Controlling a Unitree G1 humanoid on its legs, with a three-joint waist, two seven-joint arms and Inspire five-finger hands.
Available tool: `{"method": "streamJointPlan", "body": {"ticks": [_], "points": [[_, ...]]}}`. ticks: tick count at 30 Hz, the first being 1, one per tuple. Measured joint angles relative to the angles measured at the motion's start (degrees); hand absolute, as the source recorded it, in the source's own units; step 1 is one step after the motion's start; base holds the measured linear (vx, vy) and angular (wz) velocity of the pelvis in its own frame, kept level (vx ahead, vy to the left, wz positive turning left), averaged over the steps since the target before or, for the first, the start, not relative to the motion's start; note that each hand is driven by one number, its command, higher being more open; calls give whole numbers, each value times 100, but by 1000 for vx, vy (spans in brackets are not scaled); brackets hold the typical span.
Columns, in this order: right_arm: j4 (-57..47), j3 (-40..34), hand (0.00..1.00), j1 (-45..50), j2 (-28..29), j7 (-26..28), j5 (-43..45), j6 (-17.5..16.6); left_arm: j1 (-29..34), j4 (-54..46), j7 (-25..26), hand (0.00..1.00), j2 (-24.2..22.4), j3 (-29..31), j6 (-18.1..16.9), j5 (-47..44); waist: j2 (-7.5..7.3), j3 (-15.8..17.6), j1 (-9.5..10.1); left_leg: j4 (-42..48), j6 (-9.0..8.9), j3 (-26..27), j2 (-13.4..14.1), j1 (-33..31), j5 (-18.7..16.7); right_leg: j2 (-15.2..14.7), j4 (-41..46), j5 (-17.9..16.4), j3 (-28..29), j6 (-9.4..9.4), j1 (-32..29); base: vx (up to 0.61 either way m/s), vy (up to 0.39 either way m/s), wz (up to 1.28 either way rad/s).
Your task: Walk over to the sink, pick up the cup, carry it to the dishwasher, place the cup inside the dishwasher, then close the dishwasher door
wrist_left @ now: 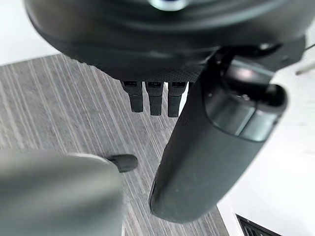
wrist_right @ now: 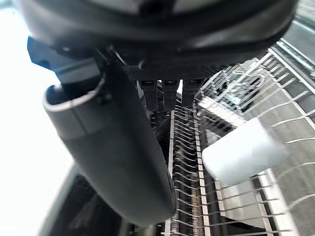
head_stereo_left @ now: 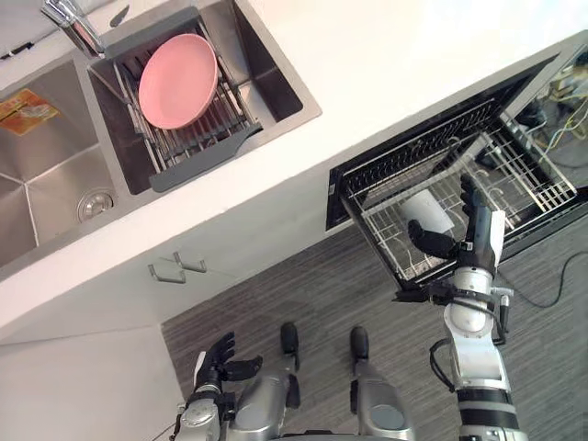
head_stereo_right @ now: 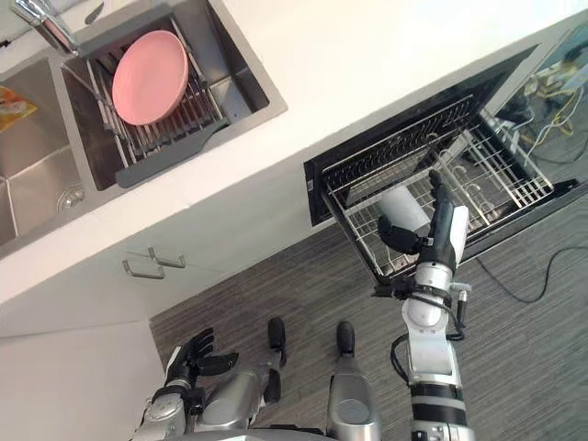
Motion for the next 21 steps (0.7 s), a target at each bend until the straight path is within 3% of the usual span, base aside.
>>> {"method": "streamJointPlan", "body": {"ticks": [11,21], "points": [[-560,412,90,1315,745,543,420,-175,276,246,-1,90,-26,18,123,138,-130,-848,-4,-143,-101,14,39,514,-95,41,-134,-111,-9,-3,507,4,1,0],[-1346,421,90,1824,1022,689,503,-224,425,247,6,90,-78,56,162,198,-185,-1187,5,-204,-160,-23,110,742,-145,73,-60,-208,-62,-113,695,4,-5,2]]}}
